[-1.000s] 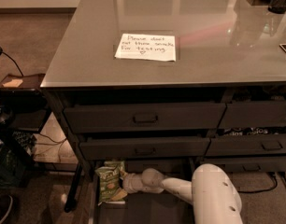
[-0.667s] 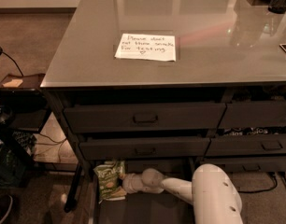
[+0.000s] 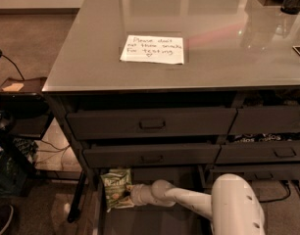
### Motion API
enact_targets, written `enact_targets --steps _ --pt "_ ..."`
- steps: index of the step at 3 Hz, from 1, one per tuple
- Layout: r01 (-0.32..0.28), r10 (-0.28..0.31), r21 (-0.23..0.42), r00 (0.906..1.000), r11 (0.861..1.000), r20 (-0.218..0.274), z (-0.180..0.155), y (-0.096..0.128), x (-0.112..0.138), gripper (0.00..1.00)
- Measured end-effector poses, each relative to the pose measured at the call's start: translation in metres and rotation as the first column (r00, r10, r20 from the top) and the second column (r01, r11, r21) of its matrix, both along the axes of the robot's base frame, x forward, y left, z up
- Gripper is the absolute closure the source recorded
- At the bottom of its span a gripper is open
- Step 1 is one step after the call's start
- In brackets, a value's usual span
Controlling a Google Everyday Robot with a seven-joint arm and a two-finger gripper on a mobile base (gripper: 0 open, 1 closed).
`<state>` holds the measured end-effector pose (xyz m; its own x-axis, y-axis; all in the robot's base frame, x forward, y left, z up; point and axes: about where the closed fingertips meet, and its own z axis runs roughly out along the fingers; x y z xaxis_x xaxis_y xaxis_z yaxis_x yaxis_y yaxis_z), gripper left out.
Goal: Pick green jalapeno chip bag from bottom drawer and place on counter
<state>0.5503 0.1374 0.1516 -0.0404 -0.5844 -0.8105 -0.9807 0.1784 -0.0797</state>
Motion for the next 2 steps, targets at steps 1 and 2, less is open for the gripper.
enact_targets --steps 1,2 --pt "-0.001 0.001 0.004 0.9999 1.0 0.015 0.017 -0.013 -0.012 1.0" --pt "-0.017 0.017 -0.019 0.9998 1.0 0.005 0.033 -0.033 -0.027 1.0"
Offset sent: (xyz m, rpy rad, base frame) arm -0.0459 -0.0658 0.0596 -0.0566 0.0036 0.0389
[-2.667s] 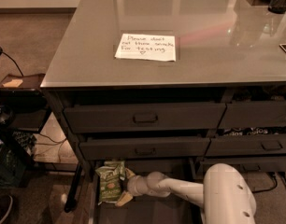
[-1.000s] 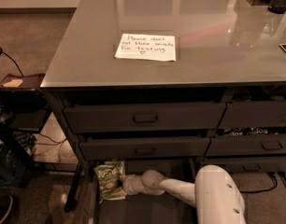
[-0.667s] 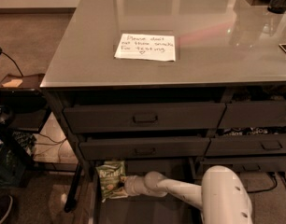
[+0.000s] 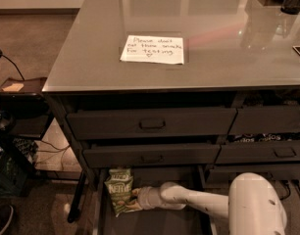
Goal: Pick green jalapeno chip bag from bottom drawer and place on counter
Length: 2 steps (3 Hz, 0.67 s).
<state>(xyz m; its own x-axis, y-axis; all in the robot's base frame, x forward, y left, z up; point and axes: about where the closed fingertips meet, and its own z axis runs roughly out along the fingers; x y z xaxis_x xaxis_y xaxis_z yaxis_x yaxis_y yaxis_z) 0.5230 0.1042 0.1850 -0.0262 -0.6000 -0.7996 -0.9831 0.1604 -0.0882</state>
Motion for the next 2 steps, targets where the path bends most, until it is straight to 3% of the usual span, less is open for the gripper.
enact_targets --steps 2 --pt "-0.013 0.01 -0.092 0.9995 0.996 -0.029 0.067 -0.051 -0.031 1.0"
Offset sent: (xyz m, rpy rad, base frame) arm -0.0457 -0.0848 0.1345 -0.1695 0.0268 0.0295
